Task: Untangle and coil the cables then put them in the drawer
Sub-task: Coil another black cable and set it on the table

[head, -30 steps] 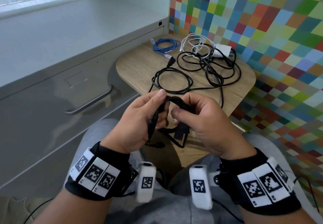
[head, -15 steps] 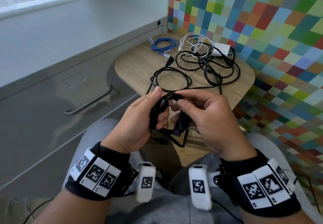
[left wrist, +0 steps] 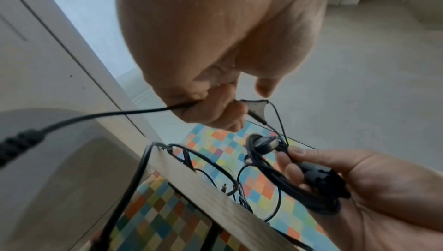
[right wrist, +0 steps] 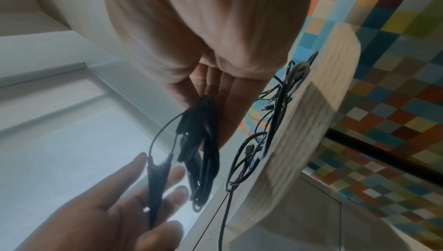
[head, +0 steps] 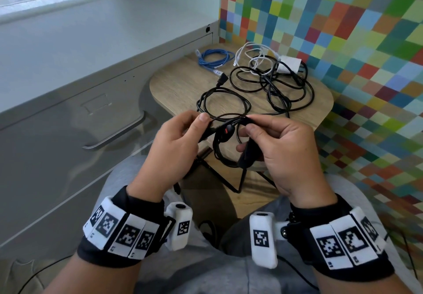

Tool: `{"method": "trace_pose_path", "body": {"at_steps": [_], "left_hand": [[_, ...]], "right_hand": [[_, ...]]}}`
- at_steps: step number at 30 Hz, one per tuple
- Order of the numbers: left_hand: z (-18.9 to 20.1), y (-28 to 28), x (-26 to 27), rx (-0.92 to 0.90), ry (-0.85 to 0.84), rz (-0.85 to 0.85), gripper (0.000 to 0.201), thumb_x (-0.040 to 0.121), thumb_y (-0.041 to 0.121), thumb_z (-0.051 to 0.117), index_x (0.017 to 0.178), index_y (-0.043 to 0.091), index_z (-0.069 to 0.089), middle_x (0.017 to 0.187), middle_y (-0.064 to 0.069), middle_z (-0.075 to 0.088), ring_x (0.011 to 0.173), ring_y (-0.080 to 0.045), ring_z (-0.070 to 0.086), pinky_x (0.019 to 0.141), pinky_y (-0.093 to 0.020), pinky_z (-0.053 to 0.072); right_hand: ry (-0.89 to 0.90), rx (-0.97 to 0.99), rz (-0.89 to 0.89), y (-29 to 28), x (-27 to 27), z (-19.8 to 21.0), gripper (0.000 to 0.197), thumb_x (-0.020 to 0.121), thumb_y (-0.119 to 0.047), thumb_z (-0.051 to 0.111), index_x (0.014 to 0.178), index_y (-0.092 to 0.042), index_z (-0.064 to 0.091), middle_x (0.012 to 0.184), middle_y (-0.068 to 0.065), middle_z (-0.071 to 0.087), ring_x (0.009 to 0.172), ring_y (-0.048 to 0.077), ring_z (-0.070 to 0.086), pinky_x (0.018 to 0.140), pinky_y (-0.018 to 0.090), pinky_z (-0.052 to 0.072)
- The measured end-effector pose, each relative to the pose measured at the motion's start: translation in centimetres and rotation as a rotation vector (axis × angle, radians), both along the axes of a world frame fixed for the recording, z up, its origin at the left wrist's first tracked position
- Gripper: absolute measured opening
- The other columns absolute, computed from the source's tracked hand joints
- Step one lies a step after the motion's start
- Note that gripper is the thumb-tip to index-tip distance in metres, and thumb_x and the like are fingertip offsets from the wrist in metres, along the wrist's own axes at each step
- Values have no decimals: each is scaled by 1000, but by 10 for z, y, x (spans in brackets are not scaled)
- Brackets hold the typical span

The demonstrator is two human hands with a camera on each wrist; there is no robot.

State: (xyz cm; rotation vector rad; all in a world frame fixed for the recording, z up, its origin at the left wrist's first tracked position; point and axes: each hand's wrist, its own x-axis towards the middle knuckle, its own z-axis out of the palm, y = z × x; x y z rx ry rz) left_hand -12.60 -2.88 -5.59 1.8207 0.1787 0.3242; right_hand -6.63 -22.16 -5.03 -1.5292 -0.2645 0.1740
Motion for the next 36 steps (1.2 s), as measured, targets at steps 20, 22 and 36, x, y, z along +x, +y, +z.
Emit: {"method": "trace_pose_path", "body": {"at_steps": [20, 22, 36], "left_hand": [[-3, -14, -1, 129, 59, 16, 52, 70, 56, 87, 108, 39, 56, 97, 8, 59, 68, -21, 73, 66, -51, 62], [-1, -16, -1, 135, 116, -69, 36, 83, 44, 82, 111, 35, 61, 94, 5, 67, 65, -16, 74, 63, -51, 62], [-3, -24, -1, 465, -26, 132, 20, 95, 39, 66, 94, 28, 50, 67, 6, 63, 60, -11, 59, 55, -36, 49]], "right_hand": [[55, 219, 12, 2, 3, 4, 18, 98, -1, 62, 106, -11, 76, 85, 9, 78, 76, 24, 77, 71, 44, 65], [30, 191, 40, 2, 2, 4, 19, 97, 0, 63, 105, -11, 76, 86, 11, 79, 81, 24, 77, 75, 46, 65], [-4, 148, 76, 8, -2, 0, 19, 90, -8, 71, 106, -13, 80, 100, 11, 80, 95, 28, 76, 83, 58, 62]]}}
